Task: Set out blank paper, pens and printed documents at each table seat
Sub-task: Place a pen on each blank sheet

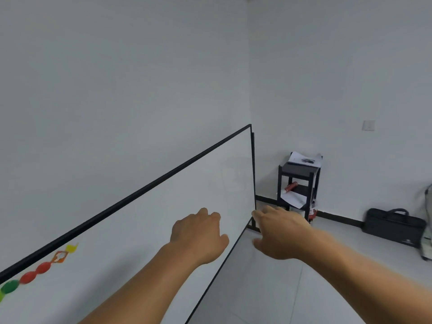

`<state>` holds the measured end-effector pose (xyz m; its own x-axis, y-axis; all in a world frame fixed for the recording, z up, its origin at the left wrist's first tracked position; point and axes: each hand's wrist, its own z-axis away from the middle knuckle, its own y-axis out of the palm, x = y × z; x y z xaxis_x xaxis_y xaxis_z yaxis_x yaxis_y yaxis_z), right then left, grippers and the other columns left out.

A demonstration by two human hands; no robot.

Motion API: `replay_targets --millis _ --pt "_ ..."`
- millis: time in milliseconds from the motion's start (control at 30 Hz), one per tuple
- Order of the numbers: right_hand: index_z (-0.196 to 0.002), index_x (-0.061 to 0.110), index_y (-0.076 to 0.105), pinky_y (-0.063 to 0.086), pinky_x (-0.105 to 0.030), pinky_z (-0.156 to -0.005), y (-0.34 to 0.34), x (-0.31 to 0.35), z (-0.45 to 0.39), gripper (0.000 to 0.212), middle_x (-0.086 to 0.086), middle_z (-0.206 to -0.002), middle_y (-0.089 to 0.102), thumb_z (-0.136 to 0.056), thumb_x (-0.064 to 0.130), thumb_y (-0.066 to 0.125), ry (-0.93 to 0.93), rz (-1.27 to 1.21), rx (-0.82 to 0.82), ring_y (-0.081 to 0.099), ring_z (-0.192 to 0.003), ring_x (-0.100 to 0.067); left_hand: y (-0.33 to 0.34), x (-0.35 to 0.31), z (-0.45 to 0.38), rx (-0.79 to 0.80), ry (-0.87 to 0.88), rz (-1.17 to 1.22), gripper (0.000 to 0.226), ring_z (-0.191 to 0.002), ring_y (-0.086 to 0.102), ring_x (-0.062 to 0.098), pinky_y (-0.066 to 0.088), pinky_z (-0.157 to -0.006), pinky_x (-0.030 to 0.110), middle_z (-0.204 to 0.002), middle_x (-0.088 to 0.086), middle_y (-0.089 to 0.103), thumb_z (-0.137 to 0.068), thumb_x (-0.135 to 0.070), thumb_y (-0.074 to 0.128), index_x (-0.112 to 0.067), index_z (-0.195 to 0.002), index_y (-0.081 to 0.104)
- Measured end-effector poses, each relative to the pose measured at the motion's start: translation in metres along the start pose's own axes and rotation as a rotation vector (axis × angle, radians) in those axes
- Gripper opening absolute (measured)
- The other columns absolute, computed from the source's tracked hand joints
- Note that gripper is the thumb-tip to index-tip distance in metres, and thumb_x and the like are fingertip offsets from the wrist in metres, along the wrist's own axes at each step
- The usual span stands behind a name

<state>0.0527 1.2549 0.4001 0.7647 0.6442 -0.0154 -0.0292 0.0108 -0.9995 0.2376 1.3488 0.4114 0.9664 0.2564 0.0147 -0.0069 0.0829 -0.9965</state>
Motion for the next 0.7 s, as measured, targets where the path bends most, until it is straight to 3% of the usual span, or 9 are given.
replay_targets --millis 167,300,467,700 --pt "-0.132 0.021 0.052 0.049 -0.04 -0.083 -0.006 -0.02 -0.078 0.042 -0.002 -0.128 0.057 -0.101 0.049 0.055 0.128 0.003 0.02 0.059 -0.116 -0.028 -0.001 0.021 -0.108 0.037 0.123 -0.019 0.055 -0.131 0.06 0.026 0.049 -0.098 0.04 -0.149 0.0 0.052 -0.108 -0.054 0.044 -0.027 -0.156 0.048" --pt "-0.137 0.022 0.049 0.053 -0.041 -0.089 -0.025 -0.053 -0.117 0.046 -0.002 -0.131 0.057 -0.101 0.049 0.054 0.231 0.018 0.006 0.058 -0.116 -0.027 -0.03 0.009 -0.182 -0.027 0.242 0.003 0.052 -0.126 0.061 0.028 0.048 -0.094 0.04 -0.145 0.001 0.054 -0.108 -0.052 0.045 -0.026 -0.152 0.051" --pt "-0.136 0.023 0.047 0.045 -0.038 -0.079 -0.031 -0.12 -0.153 0.044 -0.001 -0.13 0.057 -0.102 0.049 0.053 0.367 0.026 -0.017 0.057 -0.112 -0.025 -0.045 -0.034 -0.266 -0.083 0.376 0.03 0.048 -0.121 0.064 0.028 0.051 -0.092 0.039 -0.143 0.002 0.057 -0.108 -0.048 0.046 -0.025 -0.149 0.055" --pt "-0.129 0.023 0.048 0.044 -0.036 -0.079 -0.006 -0.237 -0.22 0.037 0.0 -0.123 0.057 -0.102 0.049 0.052 0.444 -0.035 -0.045 0.053 -0.103 -0.024 -0.035 -0.122 -0.396 -0.05 0.468 -0.02 0.046 -0.116 0.066 0.029 0.055 -0.096 0.043 -0.134 0.002 0.06 -0.107 -0.048 0.049 -0.026 -0.147 0.055"
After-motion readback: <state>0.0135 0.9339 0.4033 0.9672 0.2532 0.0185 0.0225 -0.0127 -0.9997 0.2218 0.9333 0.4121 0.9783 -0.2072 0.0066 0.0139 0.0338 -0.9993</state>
